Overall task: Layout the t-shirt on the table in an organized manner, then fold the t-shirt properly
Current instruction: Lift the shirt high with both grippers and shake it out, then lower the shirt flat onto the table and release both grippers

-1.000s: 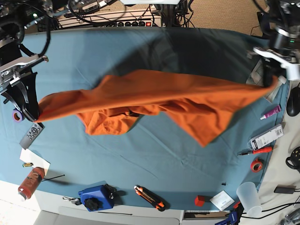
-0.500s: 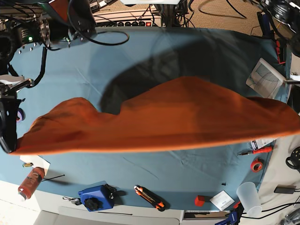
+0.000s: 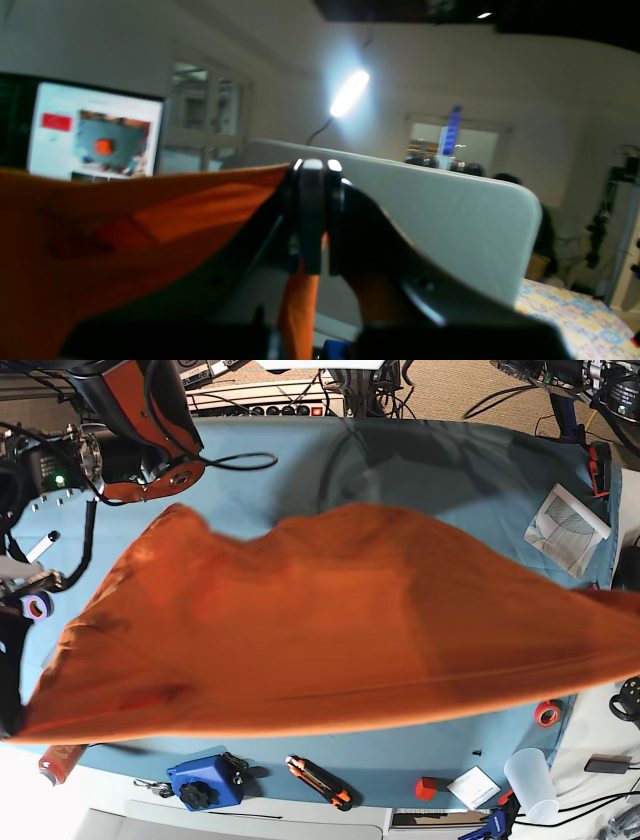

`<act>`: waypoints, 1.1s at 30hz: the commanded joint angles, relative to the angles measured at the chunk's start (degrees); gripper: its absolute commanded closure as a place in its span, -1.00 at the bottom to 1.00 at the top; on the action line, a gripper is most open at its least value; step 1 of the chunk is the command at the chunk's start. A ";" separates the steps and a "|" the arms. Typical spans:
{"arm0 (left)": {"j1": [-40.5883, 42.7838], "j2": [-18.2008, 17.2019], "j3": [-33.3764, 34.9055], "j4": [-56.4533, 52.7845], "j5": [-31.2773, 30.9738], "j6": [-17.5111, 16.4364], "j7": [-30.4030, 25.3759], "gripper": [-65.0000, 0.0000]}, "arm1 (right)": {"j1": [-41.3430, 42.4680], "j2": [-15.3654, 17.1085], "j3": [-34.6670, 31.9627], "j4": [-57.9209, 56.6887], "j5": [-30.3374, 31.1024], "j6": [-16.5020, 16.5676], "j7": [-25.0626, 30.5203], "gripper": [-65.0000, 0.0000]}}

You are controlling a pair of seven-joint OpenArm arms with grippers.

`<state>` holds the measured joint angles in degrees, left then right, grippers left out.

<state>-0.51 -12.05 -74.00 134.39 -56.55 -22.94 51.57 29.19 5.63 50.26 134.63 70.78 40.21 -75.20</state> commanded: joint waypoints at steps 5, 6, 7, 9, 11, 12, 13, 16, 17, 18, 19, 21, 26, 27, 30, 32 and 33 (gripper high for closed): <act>-0.28 -0.87 -2.27 0.61 -1.81 0.35 -1.42 1.00 | 0.98 -1.79 -1.40 0.37 -1.44 -0.21 1.51 1.00; -0.28 -1.07 -2.40 0.61 -2.25 0.35 -1.38 1.00 | 0.83 -2.21 -1.40 0.37 -2.38 -0.21 1.38 1.00; -0.28 -1.36 -2.27 0.61 -2.56 0.33 -1.36 1.00 | 0.48 -2.32 -1.42 0.37 -3.65 -0.21 1.27 1.00; -0.28 -2.08 -1.05 0.61 -3.10 0.33 -0.33 1.00 | -0.61 -2.27 -1.42 0.37 -6.67 -0.21 1.29 1.00; -0.26 -2.43 2.67 0.61 -2.62 0.33 1.38 1.00 | -1.92 -2.10 -1.44 0.37 -8.33 -0.21 1.29 1.00; -0.17 -2.38 5.31 0.61 -1.60 0.33 1.62 1.00 | -2.62 -1.84 -1.46 0.37 -8.76 -0.21 1.33 1.00; 0.00 -2.40 8.35 0.61 0.55 0.37 1.46 1.00 | -3.26 -1.55 -1.46 0.37 -8.94 -0.21 1.40 1.00; 0.17 -2.38 18.12 0.61 8.07 1.31 -0.81 1.00 | -4.33 -0.15 -1.46 -7.50 -9.27 -0.21 1.42 1.00; 0.17 -2.38 21.31 0.61 10.88 2.12 -2.27 1.00 | -4.42 0.44 -1.53 -10.67 -9.31 -0.21 1.53 1.00; 0.15 -2.38 24.30 0.61 13.81 2.93 -3.82 1.00 | -4.42 1.25 -1.53 -13.88 -9.33 -0.21 1.57 1.00; 0.15 -2.40 27.15 -0.98 16.59 3.52 -5.66 1.00 | -4.42 2.14 -1.53 -17.14 -9.35 -0.21 1.73 1.00; -0.33 -2.40 32.22 -5.84 21.24 3.82 -8.76 1.00 | -4.39 4.09 -1.57 -23.69 -9.38 -0.21 1.84 1.00; -4.66 -2.40 41.81 -20.39 27.89 3.85 -14.88 1.00 | -4.39 9.20 -4.59 -39.23 -10.56 -0.21 3.67 1.00; -5.95 -2.40 43.50 -23.26 29.03 3.85 -15.69 1.00 | -4.39 10.01 -5.84 -41.77 -12.48 -0.21 5.53 1.00; -10.10 -2.38 48.11 -30.84 32.11 3.85 -16.09 1.00 | -4.26 12.04 -10.12 -47.69 -20.13 -0.21 13.49 1.00; -12.79 -2.38 50.38 -35.19 33.99 3.89 -17.73 1.00 | -3.26 12.48 -12.61 -50.51 -26.25 -0.21 17.90 1.00; -14.14 -2.38 51.30 -37.29 34.60 4.09 -18.49 1.00 | -2.40 12.46 -13.57 -51.80 -29.57 -0.21 19.58 1.00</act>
<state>-13.10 -13.67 -22.48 95.85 -21.65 -19.18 35.20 25.06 16.93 36.62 81.78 39.18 40.05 -57.76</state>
